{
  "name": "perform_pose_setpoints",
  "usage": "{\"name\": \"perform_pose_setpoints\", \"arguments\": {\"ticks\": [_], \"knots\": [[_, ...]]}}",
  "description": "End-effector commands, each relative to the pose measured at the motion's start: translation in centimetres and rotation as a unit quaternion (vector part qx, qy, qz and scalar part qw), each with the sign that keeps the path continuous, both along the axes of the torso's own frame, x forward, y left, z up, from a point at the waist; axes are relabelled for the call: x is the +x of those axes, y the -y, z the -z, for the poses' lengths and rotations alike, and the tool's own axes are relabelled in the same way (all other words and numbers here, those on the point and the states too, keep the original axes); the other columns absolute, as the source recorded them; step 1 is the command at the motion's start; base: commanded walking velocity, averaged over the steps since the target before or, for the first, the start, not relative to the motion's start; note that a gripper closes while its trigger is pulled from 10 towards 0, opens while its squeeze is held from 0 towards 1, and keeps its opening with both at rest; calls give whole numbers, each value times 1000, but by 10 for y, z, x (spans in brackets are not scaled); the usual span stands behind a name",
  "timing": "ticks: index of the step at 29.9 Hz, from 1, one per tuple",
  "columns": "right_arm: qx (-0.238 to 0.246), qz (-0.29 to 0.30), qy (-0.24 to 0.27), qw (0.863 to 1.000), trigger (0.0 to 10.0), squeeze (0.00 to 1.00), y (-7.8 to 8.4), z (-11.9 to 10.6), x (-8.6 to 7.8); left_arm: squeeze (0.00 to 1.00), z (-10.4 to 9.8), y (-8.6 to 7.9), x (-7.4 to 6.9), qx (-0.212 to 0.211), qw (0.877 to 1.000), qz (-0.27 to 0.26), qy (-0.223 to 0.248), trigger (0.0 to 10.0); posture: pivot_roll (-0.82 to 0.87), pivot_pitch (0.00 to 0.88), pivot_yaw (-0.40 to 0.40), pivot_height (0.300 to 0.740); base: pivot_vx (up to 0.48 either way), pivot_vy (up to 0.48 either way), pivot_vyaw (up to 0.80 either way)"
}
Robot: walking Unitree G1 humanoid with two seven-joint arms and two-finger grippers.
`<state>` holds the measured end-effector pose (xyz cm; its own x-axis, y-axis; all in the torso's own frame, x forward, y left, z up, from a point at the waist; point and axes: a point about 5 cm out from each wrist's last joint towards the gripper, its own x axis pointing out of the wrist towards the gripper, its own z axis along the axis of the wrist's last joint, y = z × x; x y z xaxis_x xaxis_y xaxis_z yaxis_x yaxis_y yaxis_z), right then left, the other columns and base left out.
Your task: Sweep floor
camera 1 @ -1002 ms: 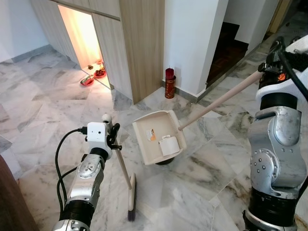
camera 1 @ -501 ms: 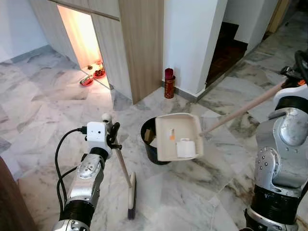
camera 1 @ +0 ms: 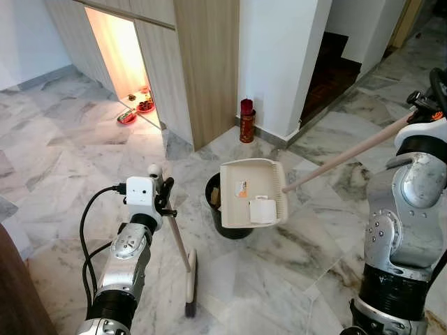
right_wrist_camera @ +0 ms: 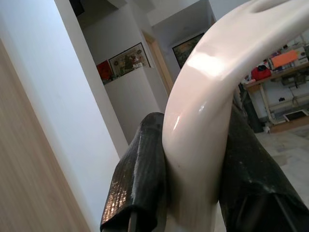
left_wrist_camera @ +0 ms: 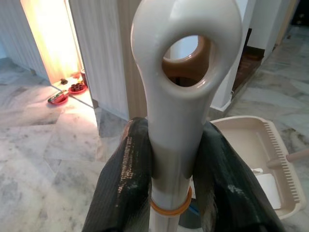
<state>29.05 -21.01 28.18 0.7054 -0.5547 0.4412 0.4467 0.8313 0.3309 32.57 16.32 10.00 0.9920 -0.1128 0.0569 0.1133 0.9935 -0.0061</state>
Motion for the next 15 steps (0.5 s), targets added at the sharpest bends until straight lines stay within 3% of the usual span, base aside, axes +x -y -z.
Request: {"name": "perform_pose_setpoints", "arguments": {"ticks": [1, 15], "knots": [[-6, -8, 46, 999, 10000, 0, -4, -16, -4, 0, -9, 0, 3, 15, 1000, 4, 20, 10000, -62, 0, 50, 740, 277, 0, 0], [-10, -30, 46, 998, 10000, 0, -9, -17, -1, 0, -9, 1, 3, 13, 1000, 4, 21, 10000, -60, 0, 44, 740, 334, 0, 0]]}}
